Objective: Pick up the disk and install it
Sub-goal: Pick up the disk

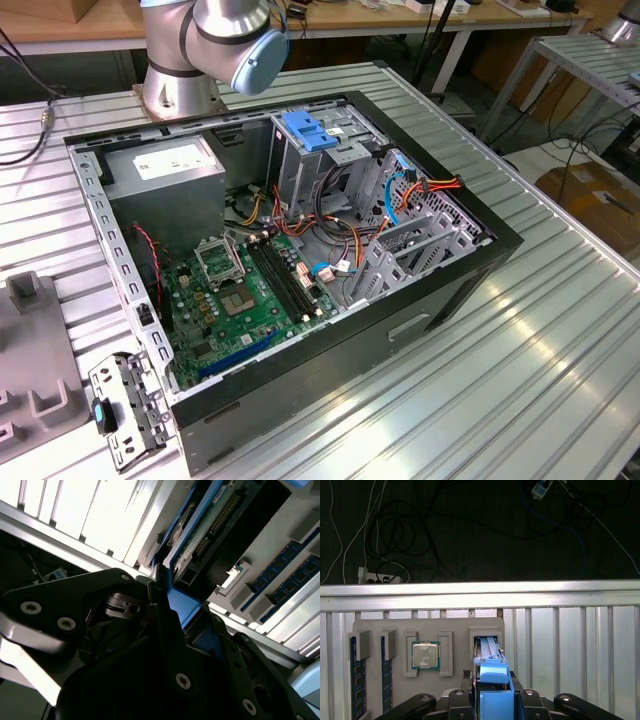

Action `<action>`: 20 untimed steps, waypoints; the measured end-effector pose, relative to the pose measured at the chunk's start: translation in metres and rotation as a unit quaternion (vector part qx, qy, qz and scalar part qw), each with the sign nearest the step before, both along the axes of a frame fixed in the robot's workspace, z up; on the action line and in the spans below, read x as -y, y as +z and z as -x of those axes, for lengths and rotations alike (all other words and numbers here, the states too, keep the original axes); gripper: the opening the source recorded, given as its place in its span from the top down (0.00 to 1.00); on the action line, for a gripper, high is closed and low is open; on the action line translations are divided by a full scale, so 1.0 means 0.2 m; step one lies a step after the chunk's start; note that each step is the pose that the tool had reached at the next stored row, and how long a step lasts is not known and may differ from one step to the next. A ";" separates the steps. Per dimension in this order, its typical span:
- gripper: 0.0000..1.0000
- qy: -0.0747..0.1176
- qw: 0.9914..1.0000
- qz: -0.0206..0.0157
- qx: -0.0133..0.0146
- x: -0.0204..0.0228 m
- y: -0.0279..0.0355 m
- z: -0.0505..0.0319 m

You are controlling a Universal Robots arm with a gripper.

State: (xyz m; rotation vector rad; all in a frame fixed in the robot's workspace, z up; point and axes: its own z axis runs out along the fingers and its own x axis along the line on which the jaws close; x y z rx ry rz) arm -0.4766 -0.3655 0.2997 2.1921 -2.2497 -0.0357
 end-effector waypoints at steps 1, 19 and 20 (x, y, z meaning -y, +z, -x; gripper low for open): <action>0.63 0.000 1.000 0.000 0.000 0.000 0.007 0.000; 0.63 0.000 1.000 0.001 0.000 0.000 0.174 0.000; 0.63 0.000 1.000 0.001 0.000 0.000 0.183 0.000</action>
